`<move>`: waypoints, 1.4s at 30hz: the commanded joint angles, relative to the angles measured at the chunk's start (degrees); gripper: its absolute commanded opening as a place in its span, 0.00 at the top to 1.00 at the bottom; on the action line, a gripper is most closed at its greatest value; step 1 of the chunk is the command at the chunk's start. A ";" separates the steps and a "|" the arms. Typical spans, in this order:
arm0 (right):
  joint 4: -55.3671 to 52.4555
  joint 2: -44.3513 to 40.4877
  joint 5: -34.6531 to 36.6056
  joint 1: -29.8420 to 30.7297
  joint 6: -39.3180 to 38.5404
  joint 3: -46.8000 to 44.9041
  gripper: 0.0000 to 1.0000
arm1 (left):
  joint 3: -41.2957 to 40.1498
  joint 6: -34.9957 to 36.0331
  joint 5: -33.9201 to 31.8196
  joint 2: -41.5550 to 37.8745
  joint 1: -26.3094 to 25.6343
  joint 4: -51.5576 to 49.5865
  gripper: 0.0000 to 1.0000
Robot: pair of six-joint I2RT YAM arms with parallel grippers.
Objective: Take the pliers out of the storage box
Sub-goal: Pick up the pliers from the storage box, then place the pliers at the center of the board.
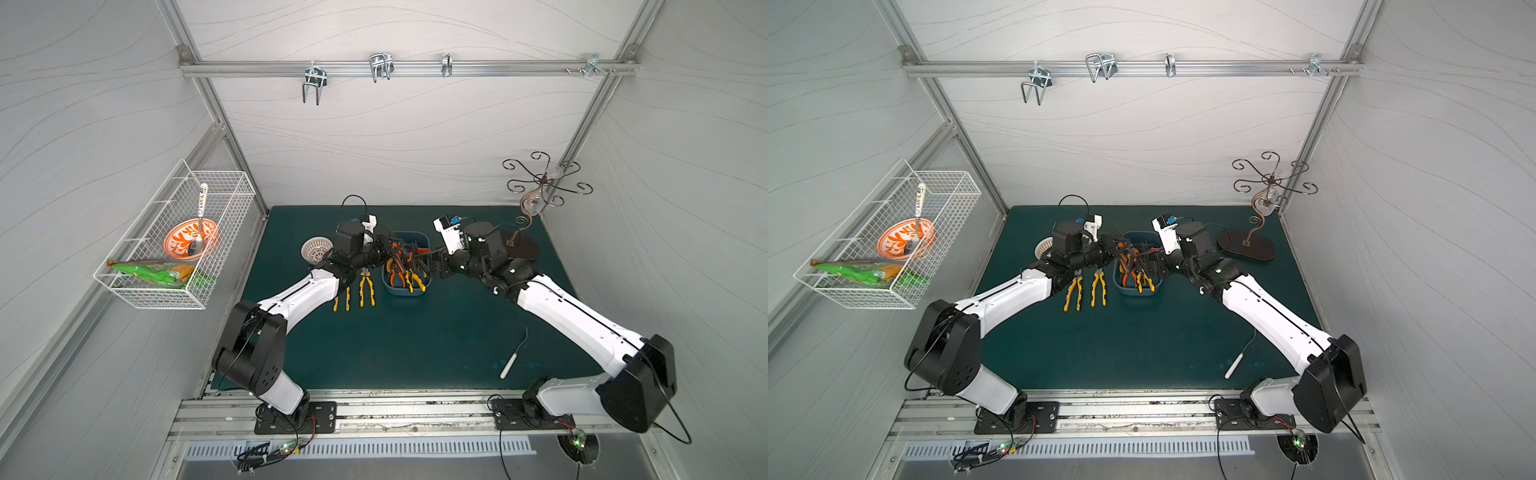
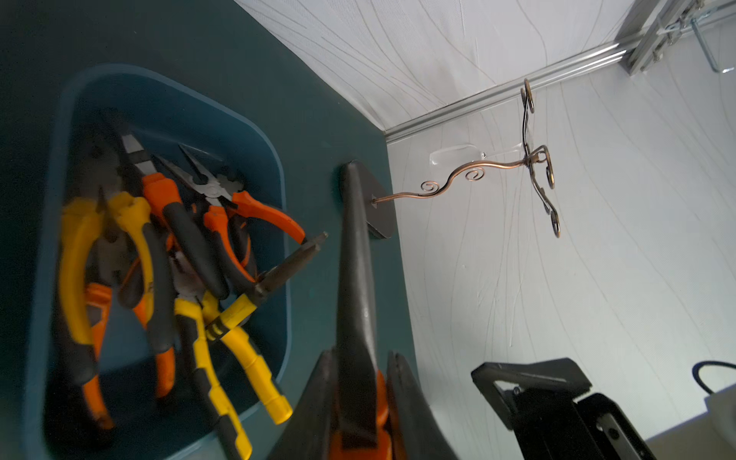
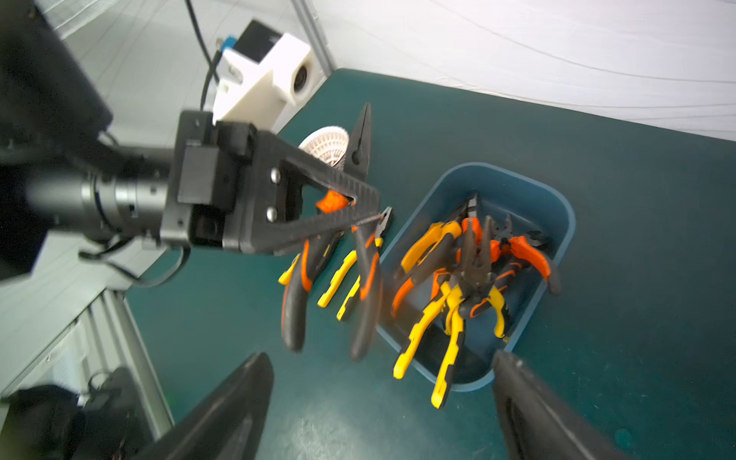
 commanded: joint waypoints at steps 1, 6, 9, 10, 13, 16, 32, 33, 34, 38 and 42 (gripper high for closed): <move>-0.61 -1.67 -6.12 0.82 -3.26 -2.28 0.02 | 0.90 13.27 5.35 -5.32 1.03 -7.99 1.00; -0.64 -3.09 -9.16 2.47 -6.85 -4.40 0.01 | -1.97 21.32 6.28 -10.32 1.44 -21.20 1.00; -0.85 -3.86 -10.61 3.84 -9.68 -5.33 0.01 | -5.14 24.44 5.79 -13.95 1.43 -27.62 1.00; -1.09 -3.98 -11.06 4.41 -10.44 -5.59 0.01 | -6.60 25.00 5.23 -15.34 1.47 -29.66 1.00; -2.17 -4.25 -11.28 6.02 -12.61 -6.10 0.01 | -11.25 26.24 3.33 -19.86 1.41 -32.81 1.00; -2.86 -4.43 -11.35 7.88 -14.51 -6.91 0.01 | -16.22 26.62 2.20 -23.90 1.39 -32.89 1.00; -7.49 -3.98 -8.23 9.64 -16.85 -8.22 0.01 | -25.80 24.26 5.82 -11.06 1.52 -17.21 1.00; -7.60 -4.16 -8.01 9.62 -16.77 -8.46 0.01 | -25.34 23.97 6.52 -9.38 1.47 -16.69 1.00; -7.81 -4.25 -7.82 9.62 -16.77 -8.65 0.01 | -25.13 23.39 7.19 -7.74 1.47 -15.62 1.00; -8.52 -4.25 -7.19 9.62 -16.81 -8.65 0.01 | -25.28 22.20 7.35 -3.75 1.52 -13.13 1.00; -8.61 -4.33 -5.70 9.64 -16.86 -8.44 0.01 | -24.13 23.63 4.67 -2.11 1.47 -17.58 1.00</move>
